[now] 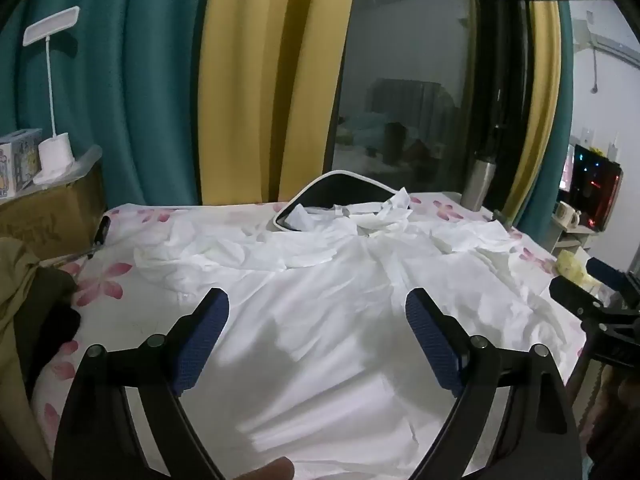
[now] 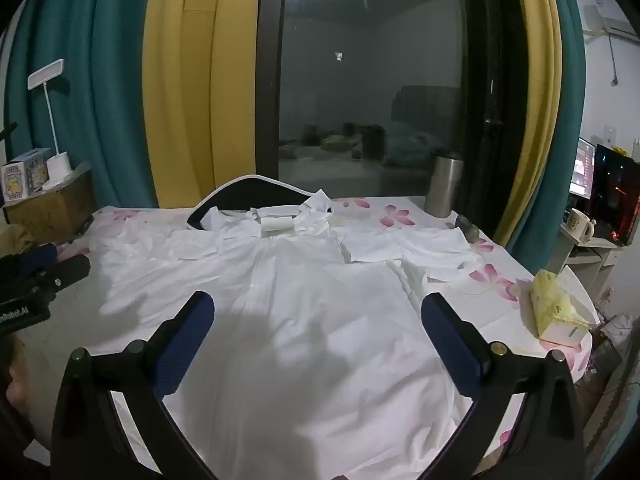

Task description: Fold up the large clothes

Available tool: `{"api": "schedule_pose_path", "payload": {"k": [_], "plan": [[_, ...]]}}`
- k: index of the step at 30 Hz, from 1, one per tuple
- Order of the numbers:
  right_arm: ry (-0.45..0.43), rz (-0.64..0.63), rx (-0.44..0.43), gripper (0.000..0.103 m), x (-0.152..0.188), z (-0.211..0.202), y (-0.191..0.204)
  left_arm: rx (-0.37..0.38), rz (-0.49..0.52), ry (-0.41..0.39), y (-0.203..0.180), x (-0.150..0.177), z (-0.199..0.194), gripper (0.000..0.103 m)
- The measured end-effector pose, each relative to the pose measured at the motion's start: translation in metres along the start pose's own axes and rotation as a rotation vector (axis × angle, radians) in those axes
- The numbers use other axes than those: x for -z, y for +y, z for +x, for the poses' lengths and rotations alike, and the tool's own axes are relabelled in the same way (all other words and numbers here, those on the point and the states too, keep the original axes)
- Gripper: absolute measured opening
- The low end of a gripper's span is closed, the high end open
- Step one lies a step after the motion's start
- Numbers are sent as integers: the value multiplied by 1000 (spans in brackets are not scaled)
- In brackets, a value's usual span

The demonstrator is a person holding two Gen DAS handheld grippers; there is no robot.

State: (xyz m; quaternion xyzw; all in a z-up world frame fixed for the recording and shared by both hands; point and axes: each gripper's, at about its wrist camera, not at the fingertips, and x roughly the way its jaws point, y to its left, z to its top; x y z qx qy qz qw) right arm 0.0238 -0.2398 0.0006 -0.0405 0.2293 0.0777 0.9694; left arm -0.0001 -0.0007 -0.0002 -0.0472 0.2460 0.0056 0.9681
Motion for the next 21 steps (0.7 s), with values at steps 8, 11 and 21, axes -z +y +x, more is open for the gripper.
{"api": "schedule_pose_path", "payload": {"k": [8,11,21], "plan": [[2,0,-1,102,1,0,-2,2,13,-23,-16,-9,-8,92],[-2,5,-1,102,1,0,-1,30,-3,-39,-2,-5,-12,92],[2,13,-5,102,2,-3,-4,37,2,-45,-2,0,-14,92]]}}
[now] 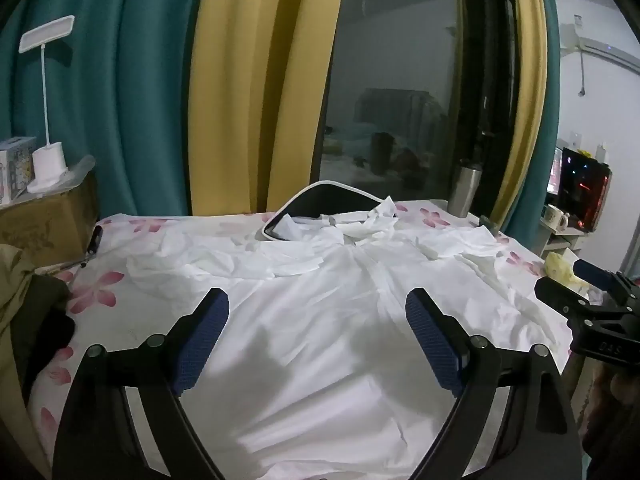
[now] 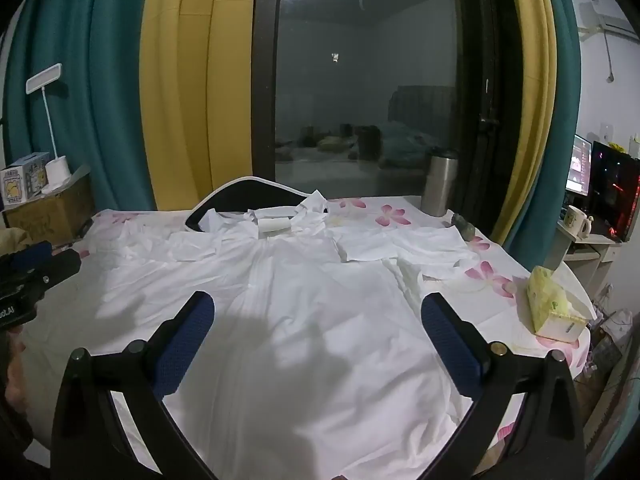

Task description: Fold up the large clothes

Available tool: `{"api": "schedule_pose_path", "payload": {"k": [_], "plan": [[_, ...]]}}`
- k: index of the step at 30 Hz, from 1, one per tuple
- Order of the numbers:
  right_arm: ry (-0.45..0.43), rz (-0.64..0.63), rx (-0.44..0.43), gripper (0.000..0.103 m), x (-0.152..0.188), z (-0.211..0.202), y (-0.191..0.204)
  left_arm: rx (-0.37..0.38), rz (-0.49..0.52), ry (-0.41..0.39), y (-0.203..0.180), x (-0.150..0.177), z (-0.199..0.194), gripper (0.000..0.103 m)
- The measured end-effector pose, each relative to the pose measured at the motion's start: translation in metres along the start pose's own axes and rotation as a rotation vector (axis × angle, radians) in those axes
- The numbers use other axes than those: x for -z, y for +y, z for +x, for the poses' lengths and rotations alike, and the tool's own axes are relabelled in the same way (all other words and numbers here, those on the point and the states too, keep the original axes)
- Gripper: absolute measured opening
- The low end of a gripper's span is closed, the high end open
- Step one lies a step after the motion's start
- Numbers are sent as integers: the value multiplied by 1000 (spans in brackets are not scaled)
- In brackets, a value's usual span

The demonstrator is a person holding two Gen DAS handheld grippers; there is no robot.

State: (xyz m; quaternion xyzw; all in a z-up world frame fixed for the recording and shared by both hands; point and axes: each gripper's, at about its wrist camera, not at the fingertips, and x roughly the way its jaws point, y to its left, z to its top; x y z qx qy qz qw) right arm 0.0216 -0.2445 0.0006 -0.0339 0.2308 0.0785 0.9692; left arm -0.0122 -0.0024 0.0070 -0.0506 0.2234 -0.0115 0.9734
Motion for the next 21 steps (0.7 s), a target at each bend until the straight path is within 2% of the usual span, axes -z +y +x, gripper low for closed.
{"api": "schedule_pose_path", "payload": {"k": [21], "plan": [[2,4,2,102,0,1,1,-3,11,-6,-1,0,0,92]]}}
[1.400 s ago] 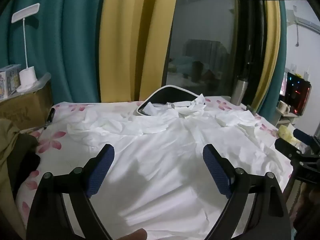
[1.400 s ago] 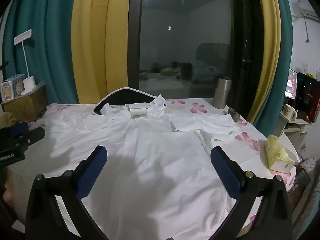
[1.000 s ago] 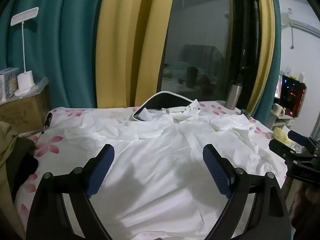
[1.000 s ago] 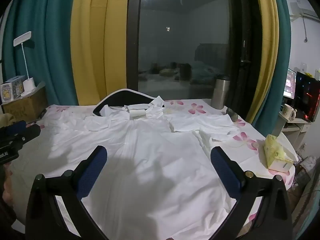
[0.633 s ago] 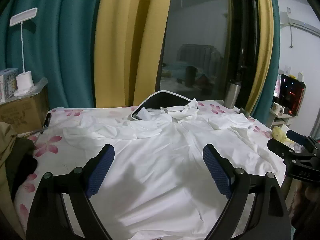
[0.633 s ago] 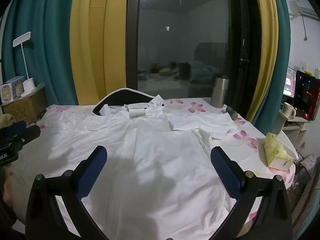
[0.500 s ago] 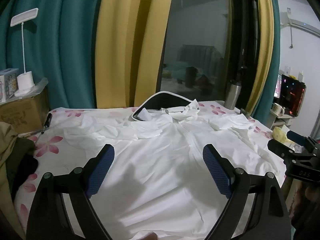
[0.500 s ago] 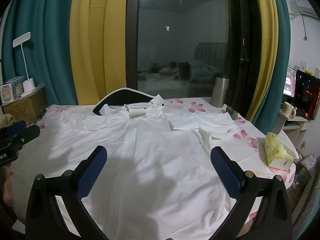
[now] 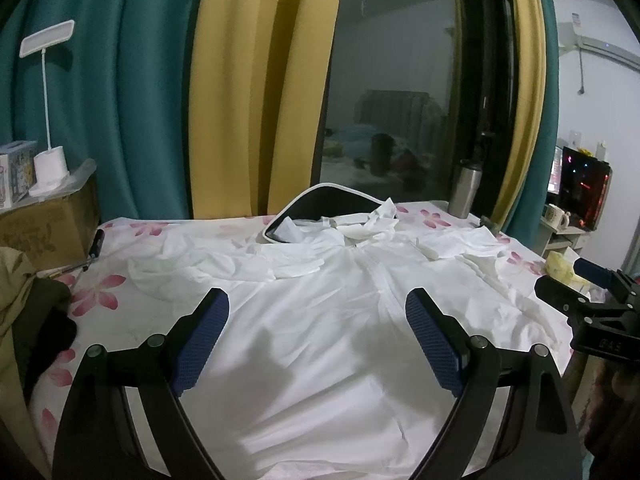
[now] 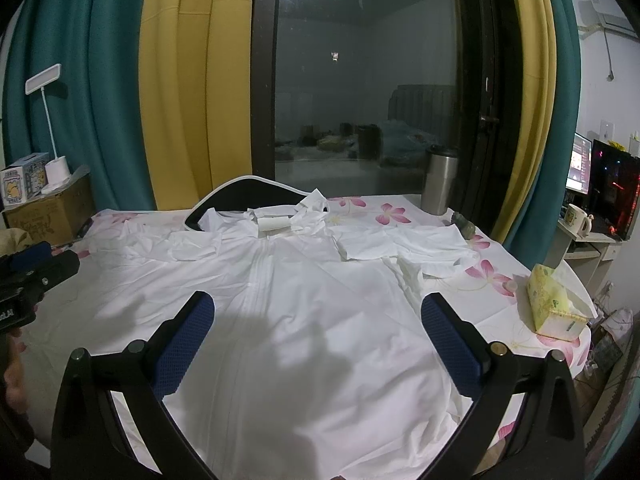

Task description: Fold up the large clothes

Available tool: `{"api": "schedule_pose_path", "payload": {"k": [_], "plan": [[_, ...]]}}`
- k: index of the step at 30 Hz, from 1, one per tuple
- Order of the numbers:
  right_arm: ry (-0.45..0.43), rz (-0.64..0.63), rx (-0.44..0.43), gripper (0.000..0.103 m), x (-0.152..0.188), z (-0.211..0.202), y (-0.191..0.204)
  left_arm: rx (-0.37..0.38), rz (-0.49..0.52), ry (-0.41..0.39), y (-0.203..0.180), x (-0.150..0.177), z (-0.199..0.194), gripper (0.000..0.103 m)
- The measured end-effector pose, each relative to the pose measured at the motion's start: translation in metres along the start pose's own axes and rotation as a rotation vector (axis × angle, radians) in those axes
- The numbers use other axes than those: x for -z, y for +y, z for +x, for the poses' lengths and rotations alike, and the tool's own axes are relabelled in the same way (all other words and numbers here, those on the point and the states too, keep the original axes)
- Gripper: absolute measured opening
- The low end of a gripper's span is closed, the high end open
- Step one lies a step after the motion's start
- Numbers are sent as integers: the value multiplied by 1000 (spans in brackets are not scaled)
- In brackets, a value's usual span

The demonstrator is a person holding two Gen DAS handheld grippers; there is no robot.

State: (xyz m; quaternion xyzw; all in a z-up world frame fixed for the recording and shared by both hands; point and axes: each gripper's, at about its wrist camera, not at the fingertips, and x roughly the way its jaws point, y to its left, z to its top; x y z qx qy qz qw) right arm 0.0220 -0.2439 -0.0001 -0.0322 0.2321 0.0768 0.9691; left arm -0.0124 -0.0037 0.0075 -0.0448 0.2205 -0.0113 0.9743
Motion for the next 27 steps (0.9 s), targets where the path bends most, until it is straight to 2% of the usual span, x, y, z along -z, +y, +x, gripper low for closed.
{"api": "schedule_pose_path", "payload": {"k": [27], "plan": [[2,11,1,102,2,2,-5,14,-24,-30,6,-4,1,92]]}}
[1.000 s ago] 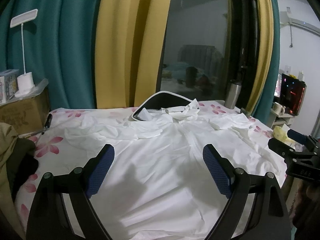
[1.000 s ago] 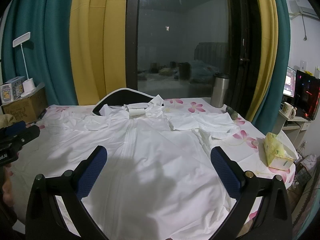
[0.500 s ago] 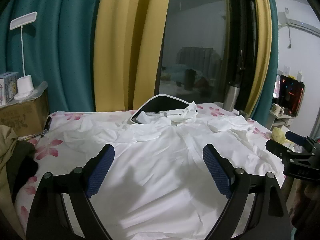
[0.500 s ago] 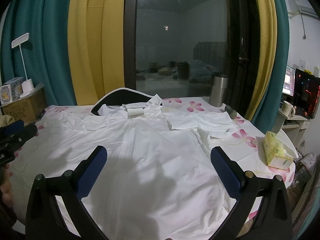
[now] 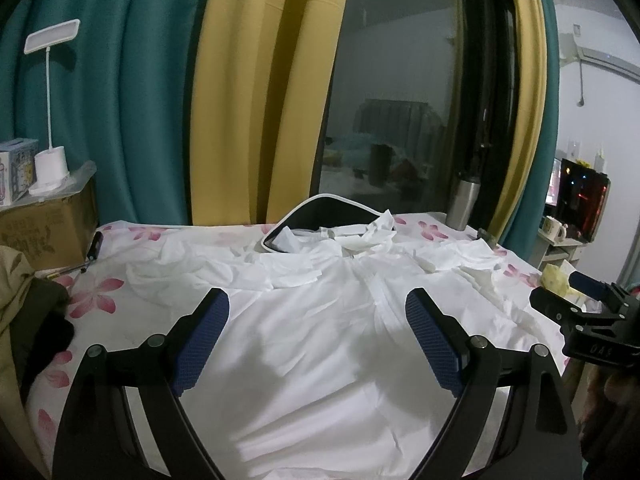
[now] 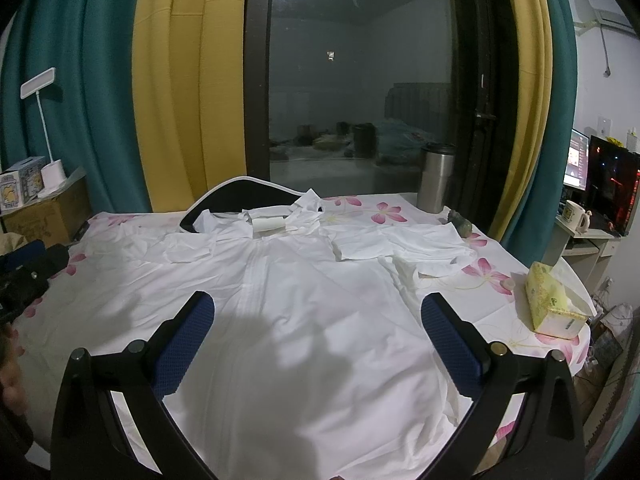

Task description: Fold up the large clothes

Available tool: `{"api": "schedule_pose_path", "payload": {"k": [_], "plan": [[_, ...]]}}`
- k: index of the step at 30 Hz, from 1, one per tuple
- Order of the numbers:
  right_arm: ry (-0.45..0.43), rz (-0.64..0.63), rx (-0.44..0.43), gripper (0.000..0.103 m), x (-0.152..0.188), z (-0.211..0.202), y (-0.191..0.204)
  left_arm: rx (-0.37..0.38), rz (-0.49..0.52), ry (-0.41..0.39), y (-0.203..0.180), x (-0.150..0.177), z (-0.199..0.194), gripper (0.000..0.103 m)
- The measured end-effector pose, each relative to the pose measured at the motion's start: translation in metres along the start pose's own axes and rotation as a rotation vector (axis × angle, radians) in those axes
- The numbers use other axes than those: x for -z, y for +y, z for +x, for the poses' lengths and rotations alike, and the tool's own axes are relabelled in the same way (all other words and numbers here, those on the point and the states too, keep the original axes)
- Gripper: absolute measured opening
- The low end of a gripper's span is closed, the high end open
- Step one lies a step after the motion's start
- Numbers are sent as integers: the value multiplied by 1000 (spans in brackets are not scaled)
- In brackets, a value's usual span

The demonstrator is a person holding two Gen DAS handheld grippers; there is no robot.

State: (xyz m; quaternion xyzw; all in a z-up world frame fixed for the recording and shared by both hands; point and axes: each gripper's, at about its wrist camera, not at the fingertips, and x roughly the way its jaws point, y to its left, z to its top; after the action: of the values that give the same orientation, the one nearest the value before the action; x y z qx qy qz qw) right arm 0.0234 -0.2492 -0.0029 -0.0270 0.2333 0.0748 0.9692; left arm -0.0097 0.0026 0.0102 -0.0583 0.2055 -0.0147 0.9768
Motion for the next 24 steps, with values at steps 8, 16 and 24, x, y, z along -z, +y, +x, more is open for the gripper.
{"api": "schedule_pose_path", "payload": {"k": [8,16,24], "plan": [[3,2,0,102,-1,1,-1,0,-2,-3,0,1,0,92],[12,9,-2,102,-3,4,-7,0,-1,-2,0,1,0,92],[29,18,-6,102,-5,17,-11,-8,2,15,-7,-6,12,92]]}}
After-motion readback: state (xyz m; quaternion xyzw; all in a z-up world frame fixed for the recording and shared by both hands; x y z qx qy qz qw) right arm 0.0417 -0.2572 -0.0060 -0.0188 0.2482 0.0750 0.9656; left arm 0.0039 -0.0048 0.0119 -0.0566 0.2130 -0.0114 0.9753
